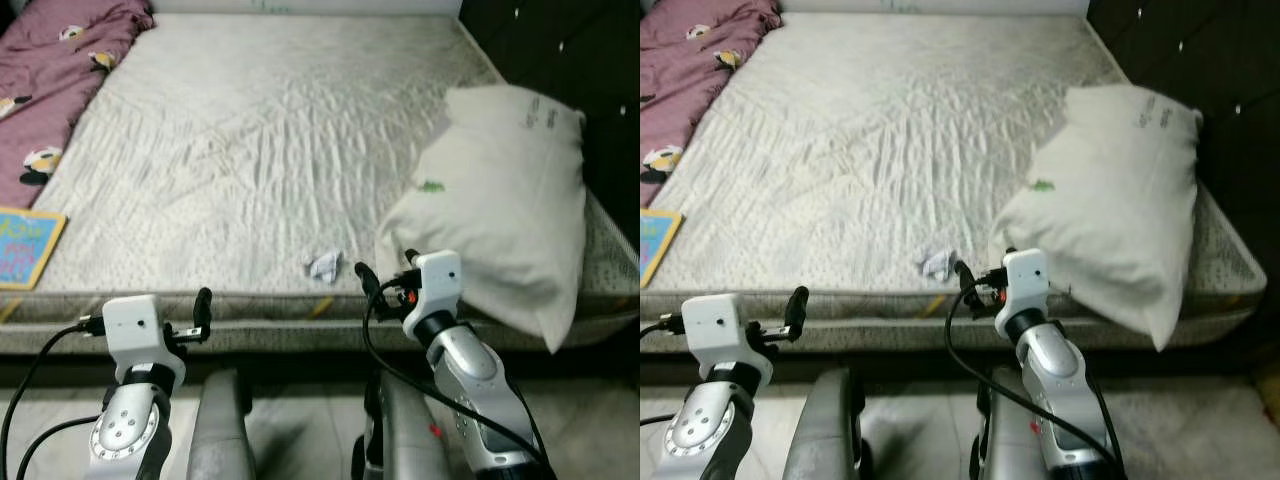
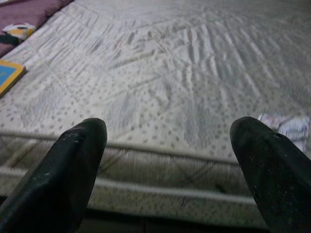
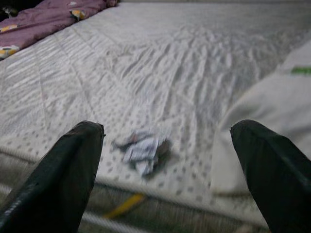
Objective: Clean up the room
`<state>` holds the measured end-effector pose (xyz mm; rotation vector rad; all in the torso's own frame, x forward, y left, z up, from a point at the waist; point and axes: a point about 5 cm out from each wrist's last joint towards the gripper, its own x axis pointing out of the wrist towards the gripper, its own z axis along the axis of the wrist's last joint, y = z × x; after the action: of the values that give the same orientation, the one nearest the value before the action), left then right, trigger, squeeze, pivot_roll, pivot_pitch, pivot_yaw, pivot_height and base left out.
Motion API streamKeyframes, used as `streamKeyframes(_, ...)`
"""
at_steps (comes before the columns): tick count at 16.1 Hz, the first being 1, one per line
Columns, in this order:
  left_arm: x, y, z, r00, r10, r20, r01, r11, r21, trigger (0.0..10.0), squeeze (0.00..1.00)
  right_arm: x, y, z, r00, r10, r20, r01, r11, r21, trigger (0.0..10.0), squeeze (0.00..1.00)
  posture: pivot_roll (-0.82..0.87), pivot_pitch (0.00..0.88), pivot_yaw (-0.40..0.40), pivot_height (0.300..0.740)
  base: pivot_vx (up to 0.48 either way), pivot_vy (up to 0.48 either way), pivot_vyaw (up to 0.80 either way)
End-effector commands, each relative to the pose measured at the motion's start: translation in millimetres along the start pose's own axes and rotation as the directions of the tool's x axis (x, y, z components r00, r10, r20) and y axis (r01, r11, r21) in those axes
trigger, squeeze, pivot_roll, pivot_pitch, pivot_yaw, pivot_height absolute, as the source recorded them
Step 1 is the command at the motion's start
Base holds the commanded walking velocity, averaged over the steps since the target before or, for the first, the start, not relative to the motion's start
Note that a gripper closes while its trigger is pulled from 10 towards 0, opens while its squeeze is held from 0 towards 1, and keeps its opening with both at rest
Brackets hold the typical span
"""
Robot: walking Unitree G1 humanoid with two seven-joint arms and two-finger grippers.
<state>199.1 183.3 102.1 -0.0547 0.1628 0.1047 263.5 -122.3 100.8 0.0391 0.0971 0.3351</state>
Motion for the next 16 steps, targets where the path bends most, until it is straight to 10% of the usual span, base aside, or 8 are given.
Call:
streamKeyframes(1,-0.7,1.1,3.6,1.0,0.001,0.007,-0.001,1.0,0.007,10.0,0.0,1.3,2.8,-1.2,1.0,0.021,-0.015,-0.02,1.0,0.009,10.0,0.0,0.08,0.148,-0.011,0.564,0.0,0.0,0.0)
streamKeyframes(14,12.0,-4.4,8.7,0.999,0.001,0.035,0.0,1.0,-0.002,10.0,0.0,5.9,5.2,3.7,0.998,0.062,0.015,-0.062,0.998,-0.008,10.0,0.0,0.06,0.128,-0.008,0.506,0.0,0.0,0.19)
streamKeyframes(16,34.5,0.6,7.2,0.997,0.074,-0.01,-0.074,0.997,-0.01,10.0,0.0,7.7,2.4,1.8,0.998,0.058,0.002,-0.058,0.998,-0.01,10.0,0.0,0.08,0.128,0.008,0.491,0.0,0.0,0.0)
